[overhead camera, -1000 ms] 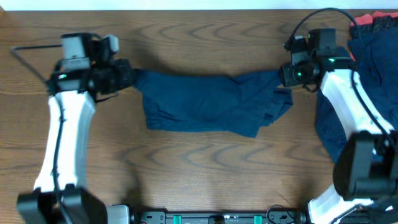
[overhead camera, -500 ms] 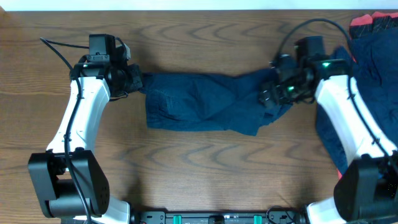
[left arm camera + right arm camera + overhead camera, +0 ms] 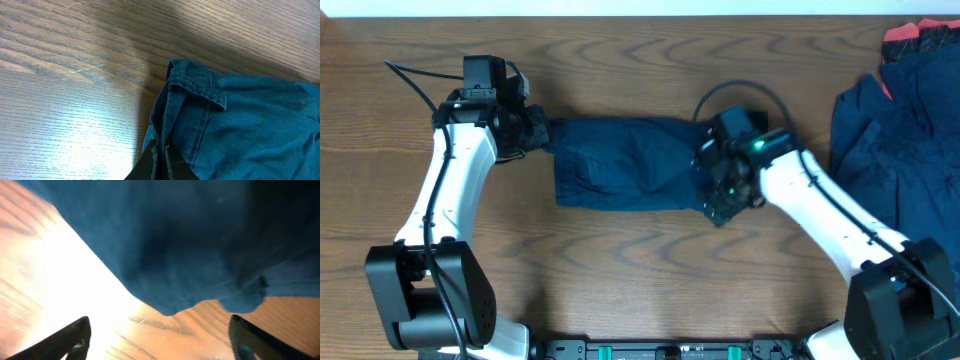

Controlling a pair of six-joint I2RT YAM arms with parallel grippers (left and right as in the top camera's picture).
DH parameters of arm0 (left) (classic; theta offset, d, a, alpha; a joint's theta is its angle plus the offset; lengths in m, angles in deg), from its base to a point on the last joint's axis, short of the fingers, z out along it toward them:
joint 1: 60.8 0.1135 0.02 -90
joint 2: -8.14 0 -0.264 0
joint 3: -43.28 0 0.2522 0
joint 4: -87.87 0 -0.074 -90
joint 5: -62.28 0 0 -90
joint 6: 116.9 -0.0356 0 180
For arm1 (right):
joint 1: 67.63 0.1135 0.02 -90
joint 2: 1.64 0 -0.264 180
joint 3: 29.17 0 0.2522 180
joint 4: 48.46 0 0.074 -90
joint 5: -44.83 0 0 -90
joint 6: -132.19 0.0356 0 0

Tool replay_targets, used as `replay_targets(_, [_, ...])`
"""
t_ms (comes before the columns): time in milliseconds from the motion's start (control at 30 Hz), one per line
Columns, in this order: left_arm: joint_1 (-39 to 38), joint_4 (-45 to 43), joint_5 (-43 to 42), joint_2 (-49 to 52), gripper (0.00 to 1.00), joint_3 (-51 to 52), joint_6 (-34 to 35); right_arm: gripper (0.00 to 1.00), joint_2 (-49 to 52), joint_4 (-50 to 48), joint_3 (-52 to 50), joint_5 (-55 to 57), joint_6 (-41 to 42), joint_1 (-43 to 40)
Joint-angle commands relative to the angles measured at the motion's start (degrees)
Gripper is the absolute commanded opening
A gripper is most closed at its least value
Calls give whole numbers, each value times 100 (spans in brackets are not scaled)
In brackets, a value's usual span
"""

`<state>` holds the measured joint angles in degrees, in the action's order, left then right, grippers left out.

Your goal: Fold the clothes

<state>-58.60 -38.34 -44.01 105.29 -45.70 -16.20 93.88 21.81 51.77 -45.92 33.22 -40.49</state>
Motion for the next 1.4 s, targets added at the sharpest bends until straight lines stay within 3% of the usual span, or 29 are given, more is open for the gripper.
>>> replay_targets(0, [2, 17, 52, -26, 6, 4, 52, 84, 17, -114, -192, 737, 190, 330])
replay_targets(133, [2, 26, 52, -26, 6, 7, 55, 85, 17, -293, -343, 1475, 518, 684])
replay_targets(667, [2, 37, 52, -26, 6, 4, 55, 80, 17, -1700, -1296, 2472, 1097, 1346])
replay_targets(800, [2, 48, 52, -26, 6, 4, 55, 72, 17, -1910, -1298, 2651, 1176, 1375])
replay_targets(1233, [2, 120, 52, -26, 6, 4, 55, 67, 26, -2170, -1624, 2647, 1325, 1377])
replay_targets(1367, [2, 125, 52, -26, 6, 4, 55, 57, 26, -2251, -1674, 2660, 1325, 1377])
